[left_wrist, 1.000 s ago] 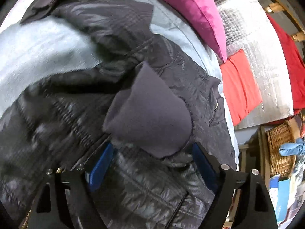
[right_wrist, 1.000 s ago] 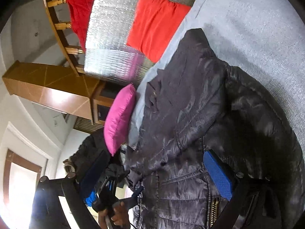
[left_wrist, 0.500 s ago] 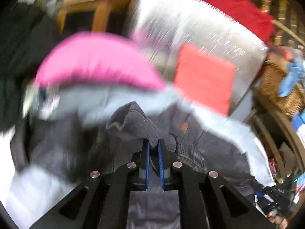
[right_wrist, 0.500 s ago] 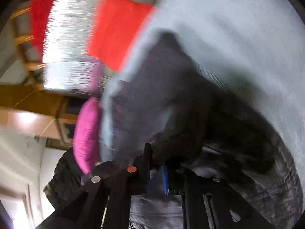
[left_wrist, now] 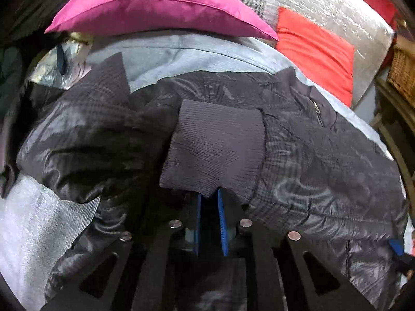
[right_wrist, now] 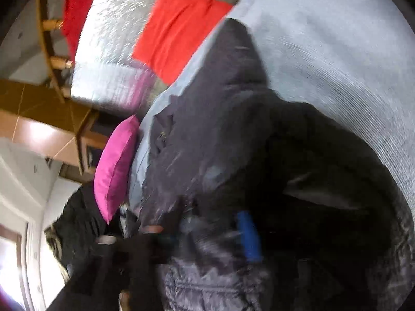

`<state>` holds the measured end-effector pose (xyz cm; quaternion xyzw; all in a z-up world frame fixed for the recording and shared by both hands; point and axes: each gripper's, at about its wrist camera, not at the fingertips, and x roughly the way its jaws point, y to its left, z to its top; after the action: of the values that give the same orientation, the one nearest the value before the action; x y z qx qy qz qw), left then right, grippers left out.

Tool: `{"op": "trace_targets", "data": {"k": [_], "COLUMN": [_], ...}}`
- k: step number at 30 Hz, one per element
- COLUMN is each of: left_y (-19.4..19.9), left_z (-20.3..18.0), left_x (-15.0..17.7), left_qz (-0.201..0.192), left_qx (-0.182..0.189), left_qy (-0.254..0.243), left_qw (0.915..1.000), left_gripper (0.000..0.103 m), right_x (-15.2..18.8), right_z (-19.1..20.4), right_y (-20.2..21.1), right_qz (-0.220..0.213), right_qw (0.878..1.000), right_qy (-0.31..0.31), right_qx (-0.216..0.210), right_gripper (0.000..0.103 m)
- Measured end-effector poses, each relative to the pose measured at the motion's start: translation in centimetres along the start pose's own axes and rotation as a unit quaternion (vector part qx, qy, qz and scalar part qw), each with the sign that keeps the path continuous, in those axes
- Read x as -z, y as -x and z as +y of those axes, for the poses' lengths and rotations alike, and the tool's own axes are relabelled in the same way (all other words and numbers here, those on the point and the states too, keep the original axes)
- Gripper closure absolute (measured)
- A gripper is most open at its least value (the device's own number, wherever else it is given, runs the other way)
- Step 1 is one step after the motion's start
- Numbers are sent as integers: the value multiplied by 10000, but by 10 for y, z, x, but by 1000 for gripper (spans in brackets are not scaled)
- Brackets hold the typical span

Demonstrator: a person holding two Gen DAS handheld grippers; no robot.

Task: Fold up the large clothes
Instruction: 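Lay the held cuff across the jacket body with the left tool and open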

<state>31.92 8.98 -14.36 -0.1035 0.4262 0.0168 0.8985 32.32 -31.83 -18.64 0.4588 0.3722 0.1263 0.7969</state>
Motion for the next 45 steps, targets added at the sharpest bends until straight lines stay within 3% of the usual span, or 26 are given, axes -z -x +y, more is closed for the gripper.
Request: {"op": "trace_targets", "data": {"k": [4, 7, 12, 13, 14, 15, 17, 19, 22, 23, 24, 25, 28, 30, 33, 37, 39, 41, 42, 43, 45], "left_y": [-2, -2, 0, -2, -1, 0, 0, 2, 15, 23, 33, 43, 79, 92, 87, 53, 19, -28, -32, -28, -24], "left_z": [3, 1, -1, -2, -1, -1, -2, -4, -3, -1, 3, 7, 18, 18, -5, -53, -70, -70, -68, -72, -79], "left_x": [0, -1, 1, 0, 1, 1, 3, 7, 11, 11, 11, 10, 3, -8, -28, -42, -38, -26, -21, -17, -9], "left_qz": [16, 23, 130, 157, 188, 210, 216, 216, 251, 219, 117, 15, -503, -740, -760, -590, -201, 692, 648, 352, 162], "left_qx": [47, 56, -38, -39, -30, -15, -22, -54, -57, -65, -60, -70, -110, -16, 237, 384, -53, -627, -638, -821, -1016], "left_qy": [36, 71, 55, 51, 41, 10, -92, -183, -316, -311, -284, -267, -52, 93, -43, -516, -872, -1025, -1041, -1217, -1463], "left_qw": [10000, 10000, 9999, 9999, 9998, 9998, 9997, 9996, 9992, 9993, 9995, 9996, 9987, 9972, 9968, 9962, 9960, 9903, 9904, 9885, 9839], "left_gripper": [89, 89, 89, 89, 89, 89, 89, 89, 88, 86, 80, 71, 51, 47, 46, 45, 45, 41, 38, 34, 34], "right_x": [7, 10, -9, -11, -12, -13, -12, -12, -14, -16, -17, -16, -11, -10, -17, -32, -38, -39, -38, -35, -30], "right_z": [6, 10, -20, -20, -21, -19, -16, -18, -24, -20, -18, -13, 7, 21, 49, 80, 78, 55, 41, 37, 42], "right_y": [16, 34, 18, 16, 18, 21, 29, 27, 30, 34, 37, 44, 67, 85, 88, 55, 29, -4, -19, -23, -21], "right_qz": [64, -115, -200, -278, -352, -393, -490, -433, -197, -145, -102, -81, -123, -283, -564, -663, -524, -69, 196, 219, 80], "right_qw": [9998, 9997, 9943, 9936, 9936, 9937, 9947, 9930, 9941, 9947, 9958, 9970, 9958, 9955, 9925, 9833, 9776, 9699, 9662, 9648, 9563], "right_qy": [148, 171, -1035, -1095, -1073, -1021, -740, -543, -569, -482, -387, -260, 263, 514, 893, 1531, 1754, 1797, 1753, 1834, 2159], "right_qx": [139, 116, -140, -88, 96, 245, 529, 957, 899, 899, 820, 726, 869, 747, 620, 734, 1042, 1642, 1879, 1873, 1969], "right_gripper": [23, 23, 26, 32, 63, 80, 80, 80, 73, 59, 32, 27, 26, 26, 26, 26, 26, 26, 26, 26, 27]}}
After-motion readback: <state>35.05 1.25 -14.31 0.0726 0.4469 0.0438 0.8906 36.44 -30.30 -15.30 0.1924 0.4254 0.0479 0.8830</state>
